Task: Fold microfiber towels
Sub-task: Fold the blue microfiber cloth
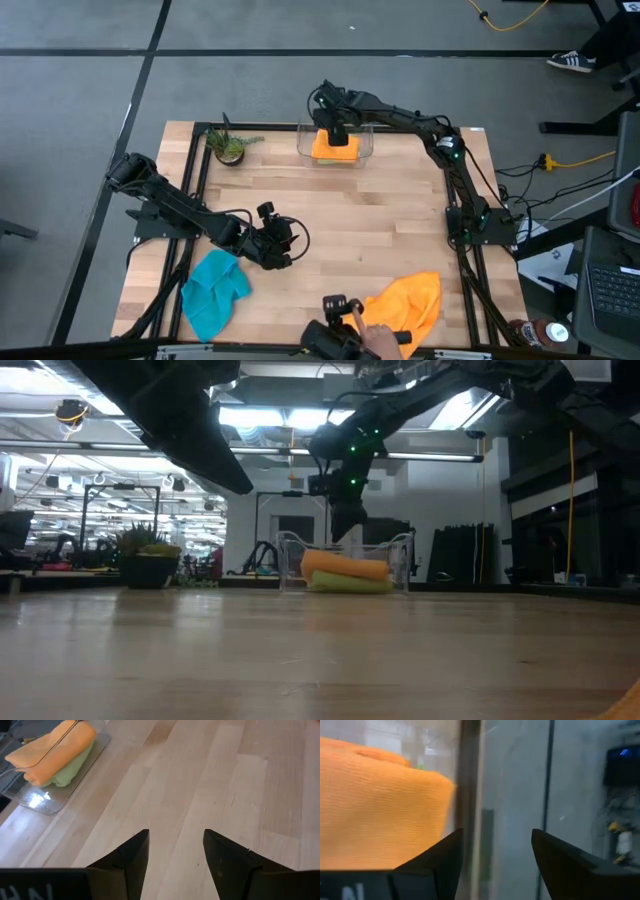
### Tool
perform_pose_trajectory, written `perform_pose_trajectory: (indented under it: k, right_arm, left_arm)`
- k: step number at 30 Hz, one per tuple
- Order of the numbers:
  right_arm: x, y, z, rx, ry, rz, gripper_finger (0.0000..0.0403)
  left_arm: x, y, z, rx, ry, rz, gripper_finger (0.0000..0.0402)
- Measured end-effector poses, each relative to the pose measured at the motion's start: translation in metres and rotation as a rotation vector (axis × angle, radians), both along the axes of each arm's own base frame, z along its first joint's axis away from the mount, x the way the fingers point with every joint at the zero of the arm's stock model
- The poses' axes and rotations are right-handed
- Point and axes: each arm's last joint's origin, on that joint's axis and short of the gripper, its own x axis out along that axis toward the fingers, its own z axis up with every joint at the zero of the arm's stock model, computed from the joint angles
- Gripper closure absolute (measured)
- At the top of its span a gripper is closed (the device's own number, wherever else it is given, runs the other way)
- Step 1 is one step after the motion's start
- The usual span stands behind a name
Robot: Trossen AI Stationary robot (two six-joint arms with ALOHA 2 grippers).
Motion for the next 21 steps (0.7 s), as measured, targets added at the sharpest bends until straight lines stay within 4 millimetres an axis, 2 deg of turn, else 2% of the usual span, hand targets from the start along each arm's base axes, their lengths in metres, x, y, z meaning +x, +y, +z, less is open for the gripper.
perform_pose_trajectory:
  k: [6, 9, 11, 15, 21]
  right_arm:
    - [-0.006, 0.016, -0.007, 0.117, 0.067, -0.104, 0.0169]
    - [-0.005, 0.025, 0.001, 0.076, 0.046, -0.187, 0.0169]
    - [-0.005, 0.033, 0.018, 0.046, 0.022, -0.204, 0.0169]
    - [-0.008, 0.056, 0.067, 0.026, -0.086, -0.209, 0.0169]
    - [-0.031, 0.095, 0.116, 0.169, -0.168, -0.336, 0.0169]
  left_arm:
    - [0.0, 0.0, 0.0, 0.0, 0.0, 0.0, 0.0219]
    - [0.0, 0.0, 0.0, -0.003, -0.002, 0.003, 0.0219]
    - [0.0, 0.0, 0.0, -0.003, -0.002, 0.003, 0.0219]
    - [0.0, -0.001, 0.0, -0.023, 0.002, -0.007, 0.0219]
    - [-0.001, -0.004, -0.002, -0.103, 0.027, -0.049, 0.0219]
